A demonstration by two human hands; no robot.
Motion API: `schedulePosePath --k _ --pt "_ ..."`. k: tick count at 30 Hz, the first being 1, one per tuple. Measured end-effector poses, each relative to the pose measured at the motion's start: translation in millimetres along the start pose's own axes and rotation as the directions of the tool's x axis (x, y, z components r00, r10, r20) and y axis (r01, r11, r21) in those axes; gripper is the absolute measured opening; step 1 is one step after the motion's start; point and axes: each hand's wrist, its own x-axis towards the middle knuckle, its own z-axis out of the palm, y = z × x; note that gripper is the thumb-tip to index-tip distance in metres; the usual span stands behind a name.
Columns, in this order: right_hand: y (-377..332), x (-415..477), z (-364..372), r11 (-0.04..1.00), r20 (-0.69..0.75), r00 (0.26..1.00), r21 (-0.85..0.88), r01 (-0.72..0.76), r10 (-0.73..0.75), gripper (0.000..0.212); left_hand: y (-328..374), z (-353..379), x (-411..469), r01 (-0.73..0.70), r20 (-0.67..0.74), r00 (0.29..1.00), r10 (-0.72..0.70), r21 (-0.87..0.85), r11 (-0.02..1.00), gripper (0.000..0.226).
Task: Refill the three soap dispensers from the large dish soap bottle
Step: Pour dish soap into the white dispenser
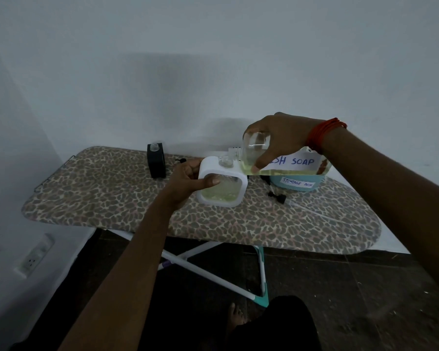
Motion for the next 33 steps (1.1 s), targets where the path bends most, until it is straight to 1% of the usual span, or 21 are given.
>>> schedulePosePath --k 4,9,13,20,33 --pt "2.1 2.4 0.6 1.0 0.006 1.0 0.002 0.003 -0.003 0.064 -0.6 -1.7 0.3 -0.002 0.009 1.0 0.002 0.012 1.0 0.051" --pt "3.3 4.0 1.6 1.0 0.007 1.0 0.006 0.0 0.0 0.066 -1.4 -2.2 0.0 -0.009 0.003 1.0 0.009 0.017 1.0 0.058" --pt "3.0 3.4 0.9 1.0 0.003 1.0 0.013 0.0 0.0 0.064 -1.7 -2.2 0.2 -0.012 0.003 1.0 0.012 0.018 1.0 0.052" --pt "-1.3 1.0 -2.1 1.0 0.001 1.0 0.0 0.007 -0.007 0.061 2.5 0.6 -0.6 -0.02 0.011 1.0 0.021 -0.01 1.0 0.048" --pt "-0.2 -0.4 -3.7 1.0 0.005 1.0 -0.009 -0.005 0.005 0.065 5.6 3.9 -0.8 -0.015 -0.005 1.0 0.015 -0.013 1.0 0.048"
